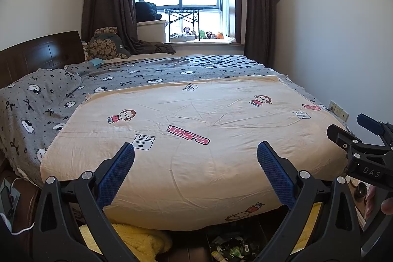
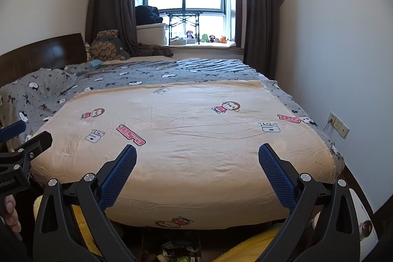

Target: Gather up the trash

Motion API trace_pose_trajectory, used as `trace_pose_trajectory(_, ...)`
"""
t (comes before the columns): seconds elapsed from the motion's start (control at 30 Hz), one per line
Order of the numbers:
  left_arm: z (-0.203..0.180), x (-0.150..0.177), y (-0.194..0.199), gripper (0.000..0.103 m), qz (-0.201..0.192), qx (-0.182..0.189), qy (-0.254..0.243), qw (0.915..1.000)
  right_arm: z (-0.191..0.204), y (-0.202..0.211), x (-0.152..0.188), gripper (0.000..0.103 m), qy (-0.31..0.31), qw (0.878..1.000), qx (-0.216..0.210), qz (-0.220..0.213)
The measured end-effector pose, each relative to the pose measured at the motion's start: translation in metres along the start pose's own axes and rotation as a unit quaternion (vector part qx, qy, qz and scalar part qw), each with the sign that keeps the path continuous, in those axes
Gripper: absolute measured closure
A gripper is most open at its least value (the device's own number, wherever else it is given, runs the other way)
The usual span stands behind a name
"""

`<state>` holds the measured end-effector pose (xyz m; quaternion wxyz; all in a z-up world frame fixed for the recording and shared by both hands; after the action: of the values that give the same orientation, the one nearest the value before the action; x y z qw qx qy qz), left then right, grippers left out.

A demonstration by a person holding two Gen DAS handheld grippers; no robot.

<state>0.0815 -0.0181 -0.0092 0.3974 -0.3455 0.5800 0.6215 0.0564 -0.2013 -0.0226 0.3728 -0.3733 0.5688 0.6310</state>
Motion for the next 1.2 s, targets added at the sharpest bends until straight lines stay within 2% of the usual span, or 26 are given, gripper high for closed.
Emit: trace_pose_trajectory(1.2,0.0026,0.0005,0.0012,0.008,-0.001,-0.007,0.007,1.0000,0.0033,-0.0009,0.0031,0.004,-0.003,1.000,-0.002,0.002)
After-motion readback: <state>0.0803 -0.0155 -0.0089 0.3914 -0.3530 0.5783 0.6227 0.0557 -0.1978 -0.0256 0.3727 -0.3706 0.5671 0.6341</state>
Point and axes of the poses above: each gripper's, at about its wrist camera, not at the fingertips, and y roughly against the way its jaws point, z to its left, x to its underside, the point moved 10 cm from there along -y, roughly the way its jaws point, and after that the axes turned 9 degrees about -x, right-handed, at the moved point
